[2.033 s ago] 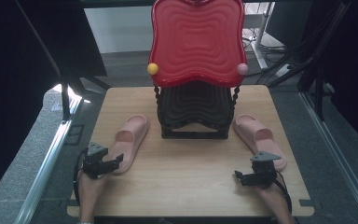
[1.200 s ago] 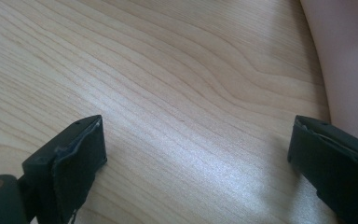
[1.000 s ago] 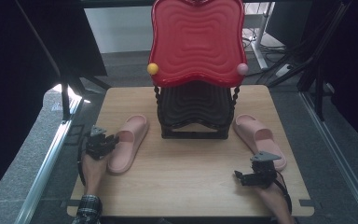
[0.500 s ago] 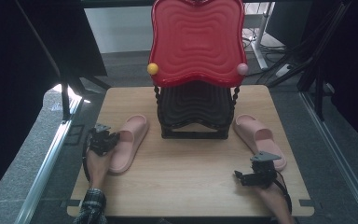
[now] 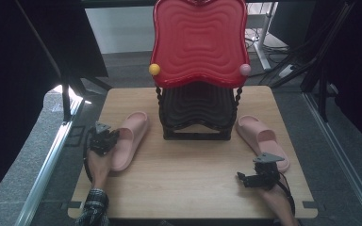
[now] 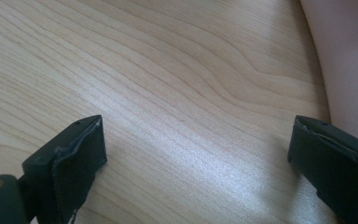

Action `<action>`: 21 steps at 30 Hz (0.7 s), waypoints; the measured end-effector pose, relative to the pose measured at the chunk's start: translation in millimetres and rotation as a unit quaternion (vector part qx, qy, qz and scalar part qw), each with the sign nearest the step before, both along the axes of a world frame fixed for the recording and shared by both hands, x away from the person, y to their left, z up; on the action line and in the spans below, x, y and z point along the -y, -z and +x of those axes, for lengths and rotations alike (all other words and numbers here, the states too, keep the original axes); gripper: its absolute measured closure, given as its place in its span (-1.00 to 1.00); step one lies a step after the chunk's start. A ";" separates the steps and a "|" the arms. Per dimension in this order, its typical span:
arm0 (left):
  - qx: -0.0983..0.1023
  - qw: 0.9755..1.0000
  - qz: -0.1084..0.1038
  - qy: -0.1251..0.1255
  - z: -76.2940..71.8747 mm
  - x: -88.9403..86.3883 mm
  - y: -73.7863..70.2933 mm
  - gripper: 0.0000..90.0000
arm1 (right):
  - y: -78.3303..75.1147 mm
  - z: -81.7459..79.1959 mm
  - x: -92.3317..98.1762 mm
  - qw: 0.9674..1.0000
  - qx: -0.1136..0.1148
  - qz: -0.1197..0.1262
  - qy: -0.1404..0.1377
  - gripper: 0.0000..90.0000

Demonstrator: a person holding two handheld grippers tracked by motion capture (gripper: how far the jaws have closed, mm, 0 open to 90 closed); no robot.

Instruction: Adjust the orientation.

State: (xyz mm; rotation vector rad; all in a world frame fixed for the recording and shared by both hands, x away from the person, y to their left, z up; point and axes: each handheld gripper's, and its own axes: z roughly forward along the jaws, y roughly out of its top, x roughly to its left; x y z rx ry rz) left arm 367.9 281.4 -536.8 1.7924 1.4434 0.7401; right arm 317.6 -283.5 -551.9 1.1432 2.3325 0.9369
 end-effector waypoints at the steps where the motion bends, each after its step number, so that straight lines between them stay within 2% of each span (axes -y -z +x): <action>1: 0.006 1.000 0.001 -0.003 -0.2 0.5 -1.3 0.84 | 0.0 0.0 0.0 1.000 0.000 0.000 0.000 -0.91; 5: 0.035 0.999 0.001 -0.010 -0.8 1.6 -6.0 0.84 | 0.0 0.0 0.0 1.000 0.000 0.000 0.000 -0.91; 10: 0.070 0.997 -0.001 -0.022 0.1 4.7 -11.7 0.85 | 0.0 0.0 0.0 1.000 0.000 0.000 0.000 -0.91; 12: 0.076 0.997 -0.002 -0.023 0.5 5.0 -13.4 0.86 | 0.0 0.0 0.0 1.000 0.000 0.000 0.000 -0.91; 14: 0.094 0.995 -0.004 -0.028 1.9 7.4 -19.0 0.86 | 0.0 -0.1 -0.1 1.000 -0.001 0.000 0.000 -0.91; 21: 0.125 0.991 -0.005 -0.036 6.7 13.0 -35.0 0.86 | 0.0 -0.1 0.0 1.000 -0.001 0.000 0.000 -0.91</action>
